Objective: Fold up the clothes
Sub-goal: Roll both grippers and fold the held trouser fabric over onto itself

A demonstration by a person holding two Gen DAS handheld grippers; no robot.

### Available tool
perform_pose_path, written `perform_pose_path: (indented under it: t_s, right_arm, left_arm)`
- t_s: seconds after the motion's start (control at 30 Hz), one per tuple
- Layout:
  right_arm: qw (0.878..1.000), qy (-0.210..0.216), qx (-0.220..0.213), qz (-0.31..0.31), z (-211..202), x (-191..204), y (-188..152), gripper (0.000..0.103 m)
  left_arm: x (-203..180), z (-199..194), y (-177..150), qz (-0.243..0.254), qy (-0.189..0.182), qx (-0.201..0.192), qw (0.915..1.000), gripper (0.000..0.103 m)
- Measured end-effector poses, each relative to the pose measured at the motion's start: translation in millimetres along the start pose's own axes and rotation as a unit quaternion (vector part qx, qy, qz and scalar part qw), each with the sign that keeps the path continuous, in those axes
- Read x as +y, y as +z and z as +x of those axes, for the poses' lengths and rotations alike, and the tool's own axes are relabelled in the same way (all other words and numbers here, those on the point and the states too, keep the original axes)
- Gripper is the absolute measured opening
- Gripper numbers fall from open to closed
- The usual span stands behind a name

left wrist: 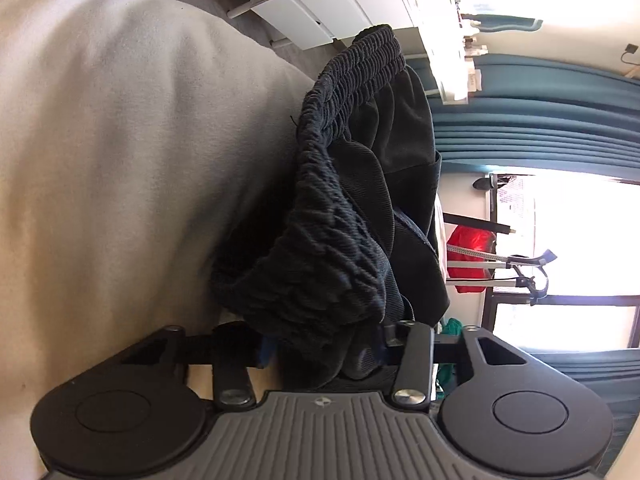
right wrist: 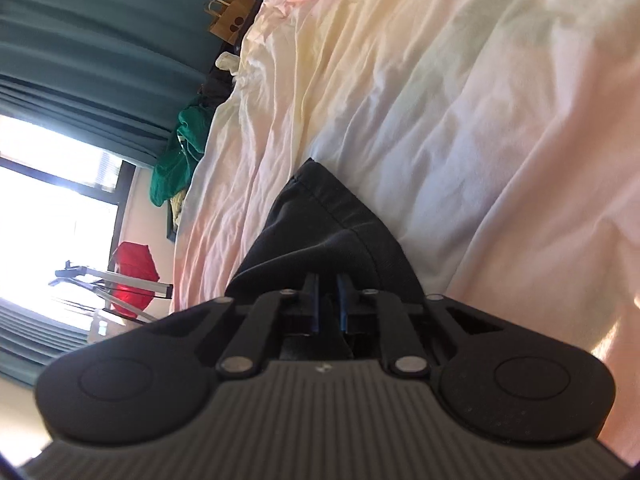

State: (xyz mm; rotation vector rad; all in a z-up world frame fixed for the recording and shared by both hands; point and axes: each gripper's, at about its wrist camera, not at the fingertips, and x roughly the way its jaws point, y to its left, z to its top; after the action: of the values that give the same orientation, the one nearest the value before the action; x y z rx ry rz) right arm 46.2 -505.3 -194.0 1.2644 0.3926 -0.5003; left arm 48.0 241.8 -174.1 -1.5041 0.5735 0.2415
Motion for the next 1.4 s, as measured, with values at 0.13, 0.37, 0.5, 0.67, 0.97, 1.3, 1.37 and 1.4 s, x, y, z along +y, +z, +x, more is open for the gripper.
perform_pose_path:
  t_s: [0.13,0.37,0.5,0.67,0.97,1.3,1.37,1.4]
  right_arm:
    - [0.997,0.021,-0.068,0.015,-20,-7,11,0.004]
    - [0.992,0.021,-0.104,0.072,-36,-41,37,0.003]
    - [0.990,0.023,-0.053,0.128,-33,-55,34,0.005]
    - [0.991,0.034,0.037,0.128,-30,-39,7,0.008]
    - [0.964,0.072,0.091,0.241,-34,-54,-22,0.059]
    - [0.937,0.126,0.077,0.318,-30,-55,-39,0.089]
    - [0.936,0.117,0.096,0.319,-19,-52,-40,0.089]
    - [0.934,0.117,0.104,0.321,-12,-51,-40,0.089]
  left_arm:
    - [-18,-18,23,0.019,-0.015,-0.002,0.9997,0.018]
    - [-63,-90,81,0.075,-0.051,-0.059,0.9942,0.013]
    - [-61,-105,102,0.075,-0.021,-0.091,0.9928,0.013]
    - [-27,-100,103,0.015,0.008,-0.115,0.9932,0.013]
    - [-9,-113,120,0.048,0.039,-0.112,0.9918,0.013]
    - [2,-115,112,0.068,0.059,-0.115,0.9892,0.014]
    - [0,-113,111,0.075,0.063,-0.118,0.9882,0.014]
    - [-1,-113,111,0.075,0.064,-0.119,0.9879,0.014]
